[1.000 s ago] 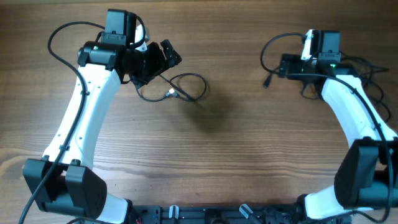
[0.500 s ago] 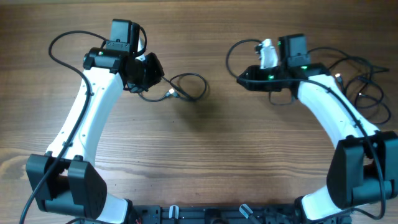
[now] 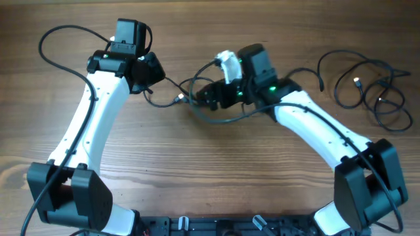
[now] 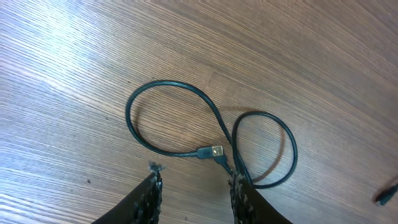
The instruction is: Untangle cables
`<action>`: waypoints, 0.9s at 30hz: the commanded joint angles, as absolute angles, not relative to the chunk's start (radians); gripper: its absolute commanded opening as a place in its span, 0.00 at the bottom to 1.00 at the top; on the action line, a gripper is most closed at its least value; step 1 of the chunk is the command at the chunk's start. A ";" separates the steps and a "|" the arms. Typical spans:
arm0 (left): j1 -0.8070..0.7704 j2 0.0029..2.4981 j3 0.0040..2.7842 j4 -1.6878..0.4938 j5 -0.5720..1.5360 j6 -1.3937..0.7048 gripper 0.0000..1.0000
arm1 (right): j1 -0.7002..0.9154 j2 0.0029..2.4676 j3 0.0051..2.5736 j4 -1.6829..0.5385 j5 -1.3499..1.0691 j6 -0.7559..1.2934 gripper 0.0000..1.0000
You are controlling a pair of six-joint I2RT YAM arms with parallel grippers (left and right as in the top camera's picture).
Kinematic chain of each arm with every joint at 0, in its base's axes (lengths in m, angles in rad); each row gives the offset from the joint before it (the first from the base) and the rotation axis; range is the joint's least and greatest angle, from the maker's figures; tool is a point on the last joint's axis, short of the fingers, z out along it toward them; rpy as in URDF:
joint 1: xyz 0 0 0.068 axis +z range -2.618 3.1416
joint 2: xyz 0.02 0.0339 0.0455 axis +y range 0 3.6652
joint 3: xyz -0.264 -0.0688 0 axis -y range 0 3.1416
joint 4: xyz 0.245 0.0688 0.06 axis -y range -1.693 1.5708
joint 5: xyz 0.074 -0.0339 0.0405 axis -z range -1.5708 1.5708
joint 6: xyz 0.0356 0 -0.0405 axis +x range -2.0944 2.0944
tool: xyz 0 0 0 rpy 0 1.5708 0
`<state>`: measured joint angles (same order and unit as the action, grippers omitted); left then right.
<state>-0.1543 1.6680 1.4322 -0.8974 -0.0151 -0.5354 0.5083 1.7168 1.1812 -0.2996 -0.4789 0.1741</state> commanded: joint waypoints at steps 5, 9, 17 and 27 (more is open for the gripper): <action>-0.067 1.668 1.425 -0.898 -0.038 -0.585 0.78 | 0.602 1.755 1.170 -0.236 -0.297 0.104 0.92; -0.058 1.668 1.425 -0.899 -0.035 -0.584 1.00 | 0.614 1.805 1.170 -0.212 -0.296 0.106 0.92; -0.060 1.668 1.425 -0.902 -0.035 -0.584 1.00 | 0.633 1.934 1.170 -0.147 -0.361 0.109 0.91; -0.060 1.668 1.425 -0.902 -0.035 -0.584 1.00 | 0.635 2.046 1.170 -0.056 -0.343 0.116 0.32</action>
<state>-0.0589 1.6680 1.4322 -0.9012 -0.0288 -0.5785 0.6323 2.0239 1.1793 -0.0719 -0.3389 0.1211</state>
